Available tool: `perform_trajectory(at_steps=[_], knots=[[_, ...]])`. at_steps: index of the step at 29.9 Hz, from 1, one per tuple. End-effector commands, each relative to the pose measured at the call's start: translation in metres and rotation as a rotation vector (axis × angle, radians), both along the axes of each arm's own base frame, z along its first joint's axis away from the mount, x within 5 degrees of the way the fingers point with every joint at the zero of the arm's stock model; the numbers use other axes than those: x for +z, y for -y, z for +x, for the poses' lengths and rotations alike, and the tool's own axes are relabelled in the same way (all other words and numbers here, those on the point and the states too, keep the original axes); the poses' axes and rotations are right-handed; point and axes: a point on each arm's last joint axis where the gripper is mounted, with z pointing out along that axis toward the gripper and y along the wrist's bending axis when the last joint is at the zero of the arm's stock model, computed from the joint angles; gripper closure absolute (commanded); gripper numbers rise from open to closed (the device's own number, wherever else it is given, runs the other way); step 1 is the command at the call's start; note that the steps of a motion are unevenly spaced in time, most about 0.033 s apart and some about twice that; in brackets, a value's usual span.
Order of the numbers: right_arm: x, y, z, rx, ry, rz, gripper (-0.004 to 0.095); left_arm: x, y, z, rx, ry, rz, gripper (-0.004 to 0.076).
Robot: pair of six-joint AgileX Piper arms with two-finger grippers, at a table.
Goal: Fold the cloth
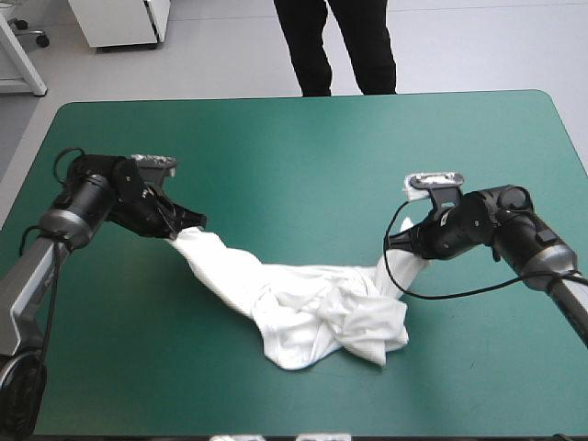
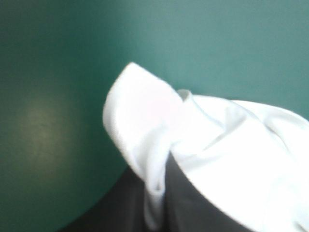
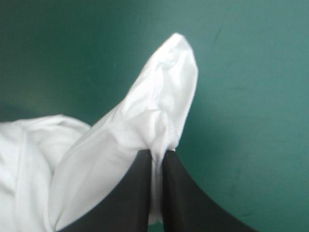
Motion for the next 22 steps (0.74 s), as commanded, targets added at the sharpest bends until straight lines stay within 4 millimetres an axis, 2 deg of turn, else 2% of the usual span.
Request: perform_trajectory(at_steps=[1,2,9,14,17,22], knots=[[0.070,0.010,-0.010,0.003,0.231,-0.019,0.0925,0.073,-0.003,-0.015,-0.012,0.247,-0.030,0.0733],[0.087,0.012,-0.013,0.003,0.280,-0.019,0.0925,0.093,-0.004,-0.020,-0.011,0.316,-0.041,0.0733],[0.195,0.027,-0.037,-0.001,0.615,-0.027,0.0925,0.193,-0.008,-0.048,-0.011,0.647,-0.102,0.0733],[0.257,0.036,-0.065,-0.014,0.835,0.021,0.0925,0.254,-0.012,-0.077,-0.013,0.867,-0.147,0.0733],[0.283,0.041,-0.082,-0.024,0.931,0.053,0.0925,0.279,-0.013,-0.094,-0.020,0.967,-0.181,0.0733],[0.309,0.048,-0.105,-0.033,1.022,0.088,0.0925,0.315,-0.012,-0.126,-0.072,1.117,-0.267,0.0733]])
